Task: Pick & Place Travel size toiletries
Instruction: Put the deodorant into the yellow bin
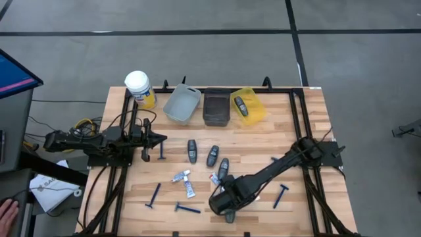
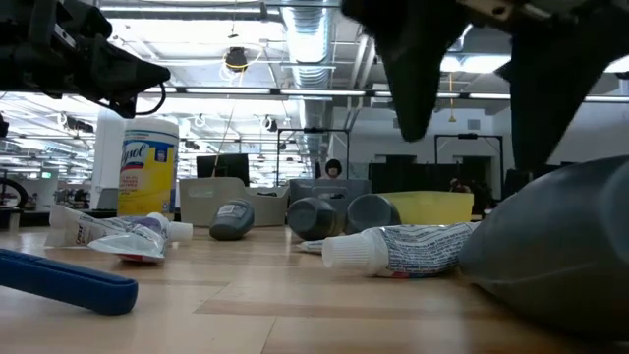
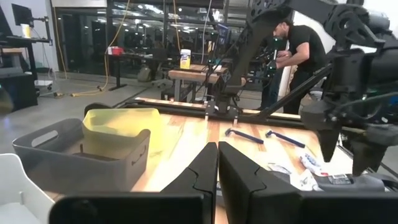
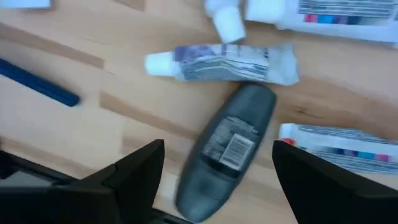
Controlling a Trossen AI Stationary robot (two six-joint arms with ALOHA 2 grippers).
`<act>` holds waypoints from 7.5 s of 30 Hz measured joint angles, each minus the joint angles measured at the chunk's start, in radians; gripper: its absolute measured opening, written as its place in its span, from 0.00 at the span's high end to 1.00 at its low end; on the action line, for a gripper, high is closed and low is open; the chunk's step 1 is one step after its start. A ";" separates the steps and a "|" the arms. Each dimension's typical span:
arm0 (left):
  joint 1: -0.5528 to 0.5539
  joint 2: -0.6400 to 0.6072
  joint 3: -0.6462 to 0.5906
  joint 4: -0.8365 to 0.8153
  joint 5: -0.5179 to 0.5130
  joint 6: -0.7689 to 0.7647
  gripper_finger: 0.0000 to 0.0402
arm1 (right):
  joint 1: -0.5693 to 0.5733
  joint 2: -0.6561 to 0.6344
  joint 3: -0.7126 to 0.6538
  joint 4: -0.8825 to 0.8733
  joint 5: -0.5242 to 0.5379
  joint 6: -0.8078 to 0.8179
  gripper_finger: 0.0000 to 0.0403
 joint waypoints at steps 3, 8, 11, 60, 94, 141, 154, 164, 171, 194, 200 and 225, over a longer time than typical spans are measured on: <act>0.000 0.006 0.000 0.001 0.000 0.000 0.98 | -0.009 0.019 0.001 0.011 -0.016 0.007 0.28; 0.000 0.015 0.000 0.004 0.002 0.000 0.98 | -0.010 0.061 0.001 0.043 -0.041 0.019 0.28; 0.000 0.021 0.000 0.006 0.002 0.000 0.98 | -0.010 0.088 0.001 0.048 -0.070 0.024 0.28; 0.000 0.025 0.000 0.013 0.001 0.000 0.98 | -0.042 0.113 0.267 -0.269 -0.076 -0.220 0.53; 0.000 0.025 0.000 0.021 0.001 0.000 0.98 | -0.767 0.049 0.597 -0.582 0.176 -0.998 0.53; 0.000 0.024 0.000 0.044 0.001 0.000 0.98 | -1.220 0.042 0.121 -0.348 0.215 -1.524 0.51; 0.000 0.024 0.000 0.050 0.001 0.000 0.98 | -1.226 0.042 0.052 -0.244 0.215 -1.528 0.48; 0.000 0.024 0.000 0.056 0.001 0.000 0.98 | -1.226 0.042 0.051 -0.217 0.215 -1.547 0.47; 0.000 0.024 0.000 0.059 0.000 0.000 0.98 | -1.232 0.042 0.051 -0.196 0.215 -1.547 0.42; 0.000 0.024 0.000 0.066 0.000 0.000 0.98 | -0.944 -0.316 0.150 -0.343 0.179 -1.167 0.39; 0.000 0.024 0.000 0.066 0.001 0.000 0.98 | -0.729 -0.324 0.149 -0.342 0.208 -0.923 0.39; 0.000 0.105 0.000 0.086 0.002 0.000 0.98 | -0.332 0.112 0.152 -0.196 0.078 -0.338 0.39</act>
